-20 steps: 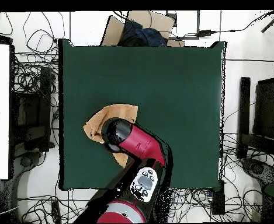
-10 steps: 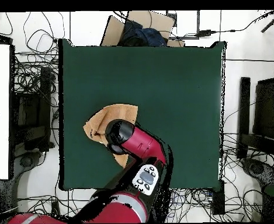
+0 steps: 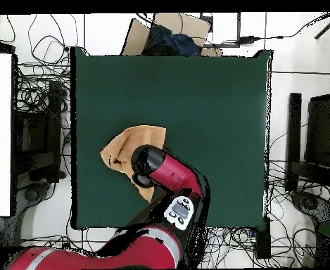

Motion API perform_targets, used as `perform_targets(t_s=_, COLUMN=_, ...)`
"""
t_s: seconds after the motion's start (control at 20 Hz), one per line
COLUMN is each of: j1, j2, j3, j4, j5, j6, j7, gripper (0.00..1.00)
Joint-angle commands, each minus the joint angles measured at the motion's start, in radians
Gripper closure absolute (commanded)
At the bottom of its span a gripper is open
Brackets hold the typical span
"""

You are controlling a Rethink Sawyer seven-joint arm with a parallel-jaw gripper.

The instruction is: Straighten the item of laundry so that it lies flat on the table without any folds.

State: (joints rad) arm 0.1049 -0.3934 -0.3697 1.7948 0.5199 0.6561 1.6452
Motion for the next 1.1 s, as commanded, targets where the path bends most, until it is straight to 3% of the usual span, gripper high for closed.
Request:
perform_targets(t_s=0.05, j1=-0.017, j2=0.013, j3=0.135, j4=0.01, j5=0.043, j6=-0.001, j7=0.235, gripper=0.0)
perform_targets(t_s=0.7, j1=-0.027, j2=0.023, j3=0.121, j4=-0.039, j5=0.002, j6=0.022, j7=0.192, gripper=0.0)
perform_targets(t_s=1.1, j1=0.001, j2=-0.05, j3=0.07, j4=-0.04, j5=-0.092, j6=0.26, j7=0.178, gripper=0.0)
